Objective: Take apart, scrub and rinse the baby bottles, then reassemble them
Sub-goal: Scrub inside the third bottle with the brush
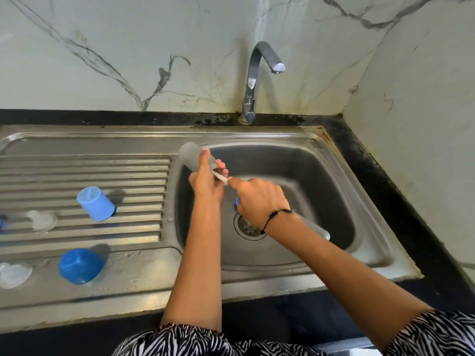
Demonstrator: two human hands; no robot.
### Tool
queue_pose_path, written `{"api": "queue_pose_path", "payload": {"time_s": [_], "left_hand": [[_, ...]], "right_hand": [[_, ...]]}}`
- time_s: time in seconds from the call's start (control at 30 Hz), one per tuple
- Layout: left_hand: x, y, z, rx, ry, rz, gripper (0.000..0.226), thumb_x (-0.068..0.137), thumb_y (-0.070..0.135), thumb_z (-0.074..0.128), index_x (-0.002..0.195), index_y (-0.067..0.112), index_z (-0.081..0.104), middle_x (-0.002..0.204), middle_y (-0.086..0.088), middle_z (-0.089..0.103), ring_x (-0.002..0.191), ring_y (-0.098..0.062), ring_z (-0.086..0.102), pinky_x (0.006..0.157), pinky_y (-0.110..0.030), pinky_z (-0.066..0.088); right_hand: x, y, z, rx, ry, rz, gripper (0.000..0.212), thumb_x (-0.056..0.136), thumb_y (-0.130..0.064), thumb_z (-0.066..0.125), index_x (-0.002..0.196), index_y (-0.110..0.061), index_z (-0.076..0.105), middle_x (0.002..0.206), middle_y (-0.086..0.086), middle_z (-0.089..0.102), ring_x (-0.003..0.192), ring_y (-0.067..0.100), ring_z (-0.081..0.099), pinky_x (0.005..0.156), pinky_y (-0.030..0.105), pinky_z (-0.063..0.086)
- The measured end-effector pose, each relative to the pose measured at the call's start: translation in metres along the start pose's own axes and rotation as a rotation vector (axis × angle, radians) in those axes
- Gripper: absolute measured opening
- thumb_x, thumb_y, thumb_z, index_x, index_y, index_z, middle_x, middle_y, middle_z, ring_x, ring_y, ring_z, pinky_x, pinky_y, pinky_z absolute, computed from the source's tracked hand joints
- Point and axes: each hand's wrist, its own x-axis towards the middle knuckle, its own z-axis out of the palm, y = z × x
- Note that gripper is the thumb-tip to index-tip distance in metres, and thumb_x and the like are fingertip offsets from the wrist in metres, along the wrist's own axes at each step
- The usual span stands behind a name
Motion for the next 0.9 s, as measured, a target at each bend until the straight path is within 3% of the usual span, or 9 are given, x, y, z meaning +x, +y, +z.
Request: {"api": "queue_pose_path", "payload": {"time_s": [0.1, 0.17, 0.23, 0.3, 0.37, 0.47, 0.57, 0.73, 0.9], "left_hand": [[0.001, 0.005, -0.002, -0.161, -0.144, -0.065, 0.051, 0.090, 0.033, 0.061, 0.128, 0.002, 0.047, 0.106, -0.017, 0.060, 0.086, -0.024, 0.066, 0.070, -0.029, 0.055], [-0.001, 0.009, -0.005, -0.301, -0.270, -0.095, 0.046, 0.093, 0.031, 0.055, 0.125, 0.001, 0.049, 0.125, -0.020, 0.053, 0.116, -0.035, 0.055, 0.096, -0.039, 0.049], [-0.008, 0.007, -0.011, -0.475, -0.382, -0.091, 0.046, 0.084, 0.025, 0.060, 0.121, -0.001, 0.050, 0.123, -0.022, 0.054, 0.117, -0.040, 0.053, 0.100, -0.047, 0.045], [-0.014, 0.005, -0.018, -0.586, -0.429, -0.105, 0.053, 0.075, 0.023, 0.066, 0.117, -0.004, 0.051, 0.113, -0.027, 0.059, 0.106, -0.041, 0.060, 0.093, -0.047, 0.049], [-0.010, 0.002, -0.022, -0.629, -0.393, -0.134, 0.052, 0.075, 0.029, 0.067, 0.111, -0.006, 0.051, 0.090, -0.023, 0.066, 0.075, -0.028, 0.069, 0.071, -0.033, 0.060], [0.005, 0.003, -0.024, -0.453, -0.263, -0.107, 0.040, 0.087, 0.041, 0.060, 0.102, 0.006, 0.049, 0.067, -0.005, 0.059, 0.043, -0.010, 0.054, 0.038, -0.017, 0.043], [0.011, 0.004, -0.025, -0.261, -0.142, 0.007, 0.036, 0.089, 0.037, 0.060, 0.107, 0.009, 0.045, 0.064, -0.002, 0.055, 0.041, -0.010, 0.050, 0.036, -0.018, 0.036], [0.008, 0.006, -0.024, -0.198, -0.043, 0.095, 0.042, 0.087, 0.028, 0.066, 0.117, 0.013, 0.041, 0.059, -0.004, 0.055, 0.040, -0.012, 0.049, 0.039, -0.018, 0.037], [0.009, 0.005, -0.025, -0.221, 0.022, 0.106, 0.064, 0.087, 0.024, 0.067, 0.140, 0.010, 0.034, 0.063, -0.007, 0.053, 0.039, -0.013, 0.050, 0.040, -0.019, 0.041]], "right_hand": [[0.000, 0.005, -0.001, 0.270, -0.015, 0.109, 0.044, 0.089, -0.010, 0.045, 0.127, -0.030, 0.052, 0.103, 0.010, 0.065, 0.094, 0.032, 0.060, 0.069, 0.031, 0.043], [0.005, 0.013, -0.009, 0.657, -0.044, 0.185, 0.036, 0.089, -0.005, 0.046, 0.116, -0.021, 0.063, 0.086, 0.011, 0.066, 0.071, 0.020, 0.065, 0.060, 0.025, 0.049], [0.005, 0.020, -0.018, 0.982, -0.134, 0.250, 0.031, 0.089, 0.000, 0.044, 0.108, -0.012, 0.065, 0.060, 0.010, 0.054, 0.033, 0.012, 0.045, 0.033, 0.020, 0.034], [-0.002, 0.020, -0.020, 1.095, -0.237, 0.282, 0.031, 0.088, 0.002, 0.042, 0.106, -0.012, 0.063, 0.055, 0.011, 0.048, 0.027, 0.011, 0.033, 0.031, 0.016, 0.026], [-0.009, 0.012, -0.012, 1.047, -0.260, 0.277, 0.034, 0.087, 0.002, 0.042, 0.105, -0.017, 0.063, 0.058, 0.012, 0.049, 0.029, 0.012, 0.034, 0.033, 0.016, 0.027], [-0.016, 0.001, -0.005, 0.754, -0.139, 0.168, 0.037, 0.088, -0.005, 0.046, 0.112, -0.026, 0.065, 0.088, 0.010, 0.065, 0.056, 0.016, 0.055, 0.051, 0.024, 0.046], [-0.023, 0.005, -0.011, 0.325, -0.084, 0.051, 0.043, 0.089, -0.012, 0.046, 0.125, -0.034, 0.057, 0.111, 0.007, 0.063, 0.096, 0.031, 0.058, 0.075, 0.032, 0.047], [-0.038, 0.016, -0.016, 0.037, -0.044, -0.074, 0.052, 0.090, -0.015, 0.041, 0.137, -0.037, 0.041, 0.095, 0.008, 0.060, 0.078, 0.032, 0.050, 0.061, 0.033, 0.036], [-0.044, 0.025, -0.014, -0.144, 0.015, -0.145, 0.054, 0.092, -0.017, 0.041, 0.144, -0.031, 0.031, 0.099, 0.009, 0.061, 0.084, 0.035, 0.058, 0.059, 0.034, 0.032]]}}
